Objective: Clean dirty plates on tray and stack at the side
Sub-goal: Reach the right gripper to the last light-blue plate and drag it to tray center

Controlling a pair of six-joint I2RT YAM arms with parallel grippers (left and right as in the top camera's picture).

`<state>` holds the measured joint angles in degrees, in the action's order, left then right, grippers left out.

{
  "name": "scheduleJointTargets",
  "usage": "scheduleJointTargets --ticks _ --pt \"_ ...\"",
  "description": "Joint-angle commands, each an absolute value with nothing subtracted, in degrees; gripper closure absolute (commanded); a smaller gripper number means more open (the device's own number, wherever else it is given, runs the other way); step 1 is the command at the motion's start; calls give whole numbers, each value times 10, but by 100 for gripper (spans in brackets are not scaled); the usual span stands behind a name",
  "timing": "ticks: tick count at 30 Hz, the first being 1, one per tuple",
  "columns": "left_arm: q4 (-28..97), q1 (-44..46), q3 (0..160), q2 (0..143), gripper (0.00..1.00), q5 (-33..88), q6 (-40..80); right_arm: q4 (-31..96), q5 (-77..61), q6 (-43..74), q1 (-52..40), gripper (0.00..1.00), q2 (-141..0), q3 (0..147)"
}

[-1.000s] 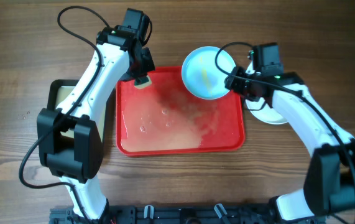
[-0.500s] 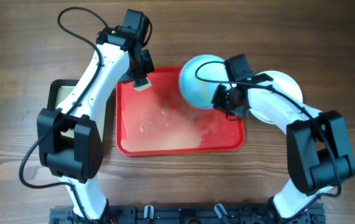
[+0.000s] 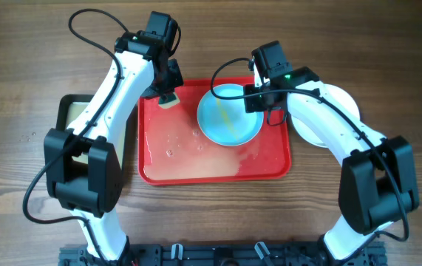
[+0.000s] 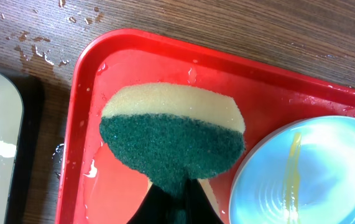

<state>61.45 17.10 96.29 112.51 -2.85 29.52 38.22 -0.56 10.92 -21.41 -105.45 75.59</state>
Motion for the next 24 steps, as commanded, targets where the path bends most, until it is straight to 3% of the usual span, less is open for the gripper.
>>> scheduleJointTargets --ticks 1,3,6,9,11,19,21,24 --pt "613 171 966 1131 96 -24 305 367 24 14 -190 52 -1112 764" --pt "613 171 966 1131 96 -24 305 368 -26 -15 -163 54 -1131 764" --pt "613 171 966 1131 96 -24 305 373 -93 -33 -137 75 -1131 764" --pt "613 171 966 1131 96 -24 305 385 -117 -46 -135 81 -1131 764" --pt "613 171 966 1131 96 -24 305 397 -121 -30 -135 92 -1131 764" --pt "613 172 966 1131 96 -24 305 480 -163 62 -135 94 -1142 764" --pt "613 172 966 1131 96 -24 305 474 -221 147 -140 96 -1143 764" --pt "613 171 966 1131 96 -24 305 451 -182 262 -186 95 -1148 764"
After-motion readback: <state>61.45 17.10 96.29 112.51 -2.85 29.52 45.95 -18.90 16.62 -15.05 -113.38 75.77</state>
